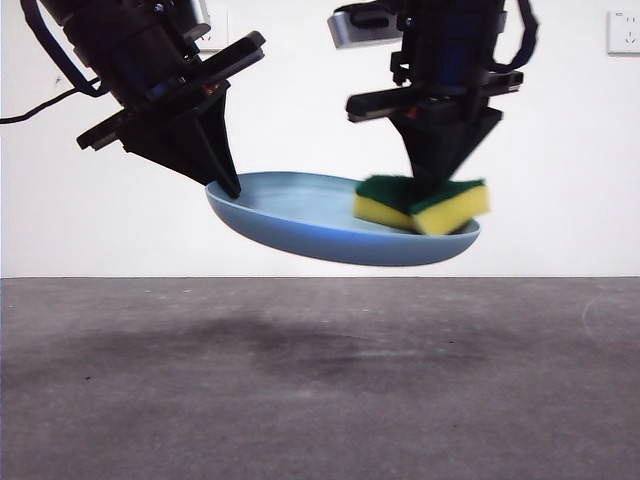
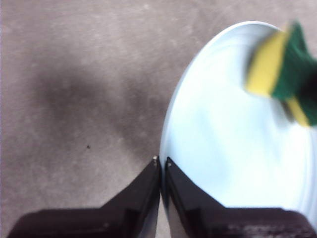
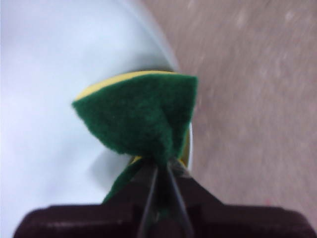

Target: Pick up the plate,pick up the cloth,clean the plate with the cloth

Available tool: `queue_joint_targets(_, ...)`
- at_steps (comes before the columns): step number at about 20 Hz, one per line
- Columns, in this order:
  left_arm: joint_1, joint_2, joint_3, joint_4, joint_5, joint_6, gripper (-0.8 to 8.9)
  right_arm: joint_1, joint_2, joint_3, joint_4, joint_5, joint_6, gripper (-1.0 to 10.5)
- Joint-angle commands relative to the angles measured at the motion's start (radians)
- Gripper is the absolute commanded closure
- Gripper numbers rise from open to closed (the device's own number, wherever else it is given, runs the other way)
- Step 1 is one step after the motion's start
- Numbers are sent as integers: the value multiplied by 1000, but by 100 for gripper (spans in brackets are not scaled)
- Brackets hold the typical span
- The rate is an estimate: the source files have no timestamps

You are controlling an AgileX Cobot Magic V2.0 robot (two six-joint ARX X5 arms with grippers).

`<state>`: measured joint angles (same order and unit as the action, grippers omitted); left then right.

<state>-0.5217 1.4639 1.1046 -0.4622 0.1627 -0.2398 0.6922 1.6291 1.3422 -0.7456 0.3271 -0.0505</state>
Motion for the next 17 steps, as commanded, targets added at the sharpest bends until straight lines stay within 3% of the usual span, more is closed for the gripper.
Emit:
queue_joint_targets(1, -22, -5, -4, 13, 30, 4, 822, -19, 4, -6, 103, -141, -3, 963)
queue_joint_targets(6, -27, -5, -4, 89, 23, -15, 822, -20, 10, -6, 181, -485, 30, 963)
queue_joint_targets(9, -11, -5, -4, 143, 16, -51, 822, 0, 11, -6, 120, -588, 42, 963)
queue_joint_targets(11, 10, -5, -4, 164, 15, -54, 822, 2, 11, -6, 11, -588, 26, 963)
queue_joint_targets(13, 32, -5, -4, 154, 20, -53, 822, 2, 11, -6, -118, -500, 4, 963)
queue_joint_targets(16, 47, -5, -4, 109, 27, -48, 822, 0, 5, -6, -199, -103, 16, 963)
queue_joint_targets(17, 46, -5, -4, 95, 34, -45, 822, -5, 3, -6, -176, -24, 19, 963)
